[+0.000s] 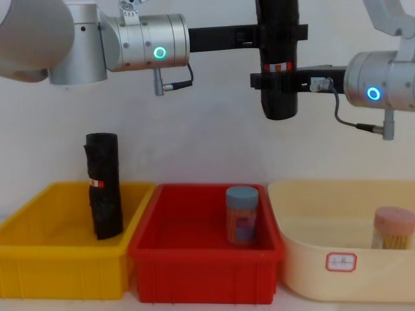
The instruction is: Pick up the garbage bag with the one hand and transfer it to the other hand.
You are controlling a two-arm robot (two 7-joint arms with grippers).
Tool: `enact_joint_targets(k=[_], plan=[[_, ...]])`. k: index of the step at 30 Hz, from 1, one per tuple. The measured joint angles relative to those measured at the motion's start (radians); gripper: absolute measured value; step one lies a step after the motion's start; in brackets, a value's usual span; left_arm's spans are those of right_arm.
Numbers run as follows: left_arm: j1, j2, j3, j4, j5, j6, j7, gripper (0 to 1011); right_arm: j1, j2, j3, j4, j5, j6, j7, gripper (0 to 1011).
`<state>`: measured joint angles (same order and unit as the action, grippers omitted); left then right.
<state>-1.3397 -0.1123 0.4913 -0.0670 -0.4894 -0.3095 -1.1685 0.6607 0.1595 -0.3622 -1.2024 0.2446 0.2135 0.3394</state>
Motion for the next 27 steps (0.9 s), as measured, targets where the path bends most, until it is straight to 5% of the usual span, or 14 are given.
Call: enact_joint_targets(k=[8,27], plan=[[0.000,0.000,0.000,0.000,0.000,0.000,0.000,440,0.001,-0.001,0.000,0.002,0.001,-0.001,-0.001,563],[0.000,0.000,0.000,0.000,0.000,0.000,-0.001,968,-0.003,0.006,0.006,-0.003,0.000,0.005,-0.017,562]])
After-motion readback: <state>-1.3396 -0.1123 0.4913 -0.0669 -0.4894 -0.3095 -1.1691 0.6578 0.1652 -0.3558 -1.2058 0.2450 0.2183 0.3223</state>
